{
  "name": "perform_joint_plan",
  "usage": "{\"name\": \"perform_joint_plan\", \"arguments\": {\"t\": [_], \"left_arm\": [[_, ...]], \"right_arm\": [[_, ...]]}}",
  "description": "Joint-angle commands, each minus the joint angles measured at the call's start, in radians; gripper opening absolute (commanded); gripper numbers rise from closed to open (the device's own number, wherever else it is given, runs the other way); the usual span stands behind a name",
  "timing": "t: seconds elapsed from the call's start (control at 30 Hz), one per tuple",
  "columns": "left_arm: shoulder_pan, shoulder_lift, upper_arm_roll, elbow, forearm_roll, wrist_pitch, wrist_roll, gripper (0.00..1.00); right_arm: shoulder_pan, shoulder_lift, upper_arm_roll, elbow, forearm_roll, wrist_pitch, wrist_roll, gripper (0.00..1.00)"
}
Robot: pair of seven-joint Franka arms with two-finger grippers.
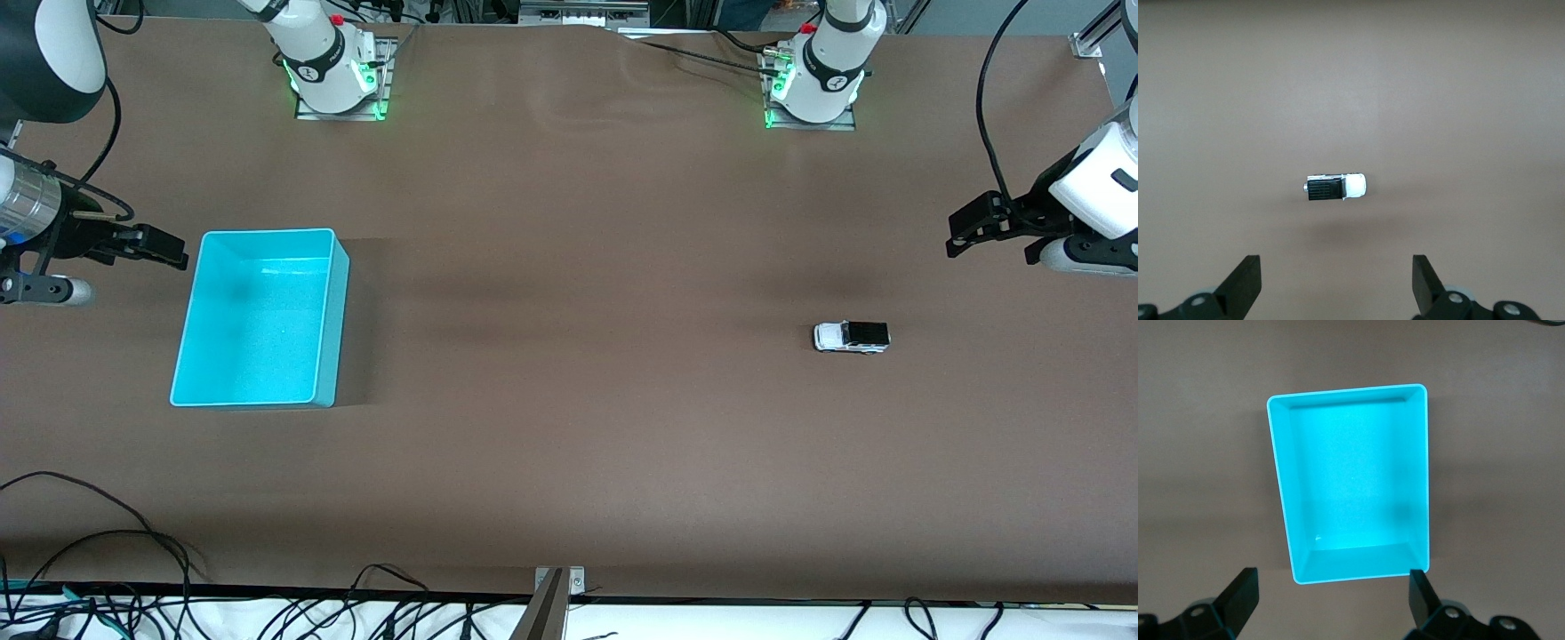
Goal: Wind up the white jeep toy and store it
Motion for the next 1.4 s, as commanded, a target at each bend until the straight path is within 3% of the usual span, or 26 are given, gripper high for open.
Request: {"name": "perform_joint_plan", "arguments": {"t": [0.0,0.63,0.9,1.03,1.37], "left_arm": [[-0.002,-0.009,-0.002,-0.003,0.019,-0.01,-0.007,1.0],[0.004,-0.001,-0.002,-0.001,0.012,-0.014,0.001,1.0],[0.007,0.002,-0.001,0.011,-0.008,-0.024,0.174,1.0],[0.007,0.004,0.001,0.013,-0.062,-0.023,0.173,1.0],[0.008,0.004,0.001,0.013,-0.059,-0.023,0.17,1.0]], "right_arm": [[-0.002,-0.015,0.0,-0.003,0.01,-0.007,-0.012,1.0],[-0.002,-0.015,0.0,-0.003,0.01,-0.008,-0.012,1.0],[-0.002,-0.015,0.0,-0.003,0.01,-0.007,-0.012,1.0],[-0.002,-0.015,0.0,-0.003,0.01,-0.007,-0.01,1.0],[-0.002,-0.015,0.0,-0.003,0.01,-0.007,-0.01,1.0]]}}
